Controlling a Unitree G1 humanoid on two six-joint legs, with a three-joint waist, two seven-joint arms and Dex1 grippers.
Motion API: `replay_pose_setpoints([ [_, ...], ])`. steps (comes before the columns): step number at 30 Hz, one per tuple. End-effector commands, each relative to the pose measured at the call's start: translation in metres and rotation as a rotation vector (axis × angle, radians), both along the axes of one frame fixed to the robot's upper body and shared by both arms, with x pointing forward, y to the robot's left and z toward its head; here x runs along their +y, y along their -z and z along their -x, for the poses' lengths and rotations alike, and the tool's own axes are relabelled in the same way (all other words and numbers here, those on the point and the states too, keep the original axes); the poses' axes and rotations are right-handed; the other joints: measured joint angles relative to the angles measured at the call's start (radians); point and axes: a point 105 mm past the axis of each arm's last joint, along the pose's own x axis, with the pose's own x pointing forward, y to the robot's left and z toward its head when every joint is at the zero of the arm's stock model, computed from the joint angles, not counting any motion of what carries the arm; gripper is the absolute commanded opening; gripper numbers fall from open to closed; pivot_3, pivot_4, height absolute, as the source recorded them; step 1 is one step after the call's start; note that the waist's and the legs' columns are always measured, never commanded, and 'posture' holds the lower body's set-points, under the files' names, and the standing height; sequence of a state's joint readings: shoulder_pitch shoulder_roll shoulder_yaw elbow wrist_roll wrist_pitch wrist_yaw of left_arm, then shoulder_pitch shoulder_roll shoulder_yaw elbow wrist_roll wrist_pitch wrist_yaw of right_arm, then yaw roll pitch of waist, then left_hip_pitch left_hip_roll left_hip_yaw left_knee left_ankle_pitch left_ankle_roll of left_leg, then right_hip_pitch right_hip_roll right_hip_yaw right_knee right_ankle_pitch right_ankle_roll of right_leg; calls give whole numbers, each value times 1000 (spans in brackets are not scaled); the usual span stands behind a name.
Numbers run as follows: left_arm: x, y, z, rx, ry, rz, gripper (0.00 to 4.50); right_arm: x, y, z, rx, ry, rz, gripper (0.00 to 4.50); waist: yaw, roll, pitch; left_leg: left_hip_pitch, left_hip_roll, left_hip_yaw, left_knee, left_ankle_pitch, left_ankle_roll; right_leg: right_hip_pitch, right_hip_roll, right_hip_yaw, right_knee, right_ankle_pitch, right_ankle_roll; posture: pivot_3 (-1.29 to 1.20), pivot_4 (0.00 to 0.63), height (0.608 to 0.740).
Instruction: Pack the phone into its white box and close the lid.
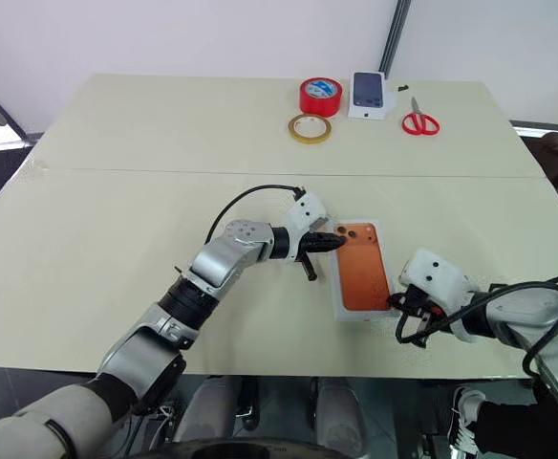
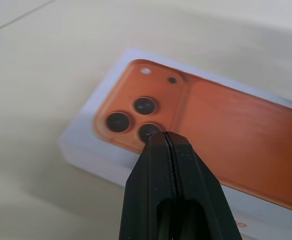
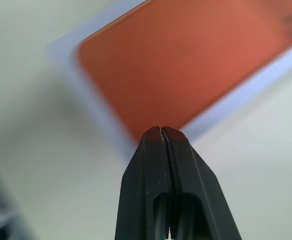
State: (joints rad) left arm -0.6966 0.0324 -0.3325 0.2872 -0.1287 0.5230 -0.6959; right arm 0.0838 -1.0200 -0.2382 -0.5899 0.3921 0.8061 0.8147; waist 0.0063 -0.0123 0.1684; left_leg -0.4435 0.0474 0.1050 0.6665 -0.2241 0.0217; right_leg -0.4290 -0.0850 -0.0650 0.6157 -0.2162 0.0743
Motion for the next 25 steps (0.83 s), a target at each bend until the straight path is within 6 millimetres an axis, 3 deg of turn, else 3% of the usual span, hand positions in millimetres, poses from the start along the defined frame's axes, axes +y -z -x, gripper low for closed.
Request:
replay_pose_setpoints([
  [1, 41, -42, -17, -106, -165, 148, 0, -19, -29, -32, -214, 114, -10, 37, -1, 0, 0, 0, 0, 0, -1, 0, 0, -1, 0, 0, 1, 0, 0, 0, 150, 740],
  [6, 119, -52, -20, -207, -406, 150, 0, -39, -46, -62, -303, 215, -138, 37, 5, 1, 0, 0, 0, 0, -1, 0, 0, -1, 3, 0, 2, 0, 0, 0, 150, 740],
  [11, 169, -50, -12, -268, -556, 78, 0, -55, -51, -82, -328, 259, -243, 37, 10, 1, 0, 0, 0, 1, 0, 0, 0, 0, 0, 0, 2, 0, 0, 0, 150, 740],
  [14, 200, -51, -2, -275, -657, 78, 0, -54, -47, -90, -312, 241, -286, 37, 5, 1, 0, 0, 0, 2, 0, 0, 0, 0, -2, 0, 1, 0, 0, 0, 150, 740],
  [20, 232, -40, 17, -267, -757, 26, 0, -44, -46, -94, -292, 159, -360, 37, 5, 1, 0, 1, 0, 3, -1, 0, 0, 0, -1, 0, 2, 0, 0, 0, 150, 740],
  [25, 241, -37, 23, -264, -795, 18, 0, -33, -43, -95, -245, 95, -385, 37, 7, 1, 0, 1, 0, 2, -1, 0, -1, 0, -2, 0, 2, 0, 0, 0, 150, 740],
])
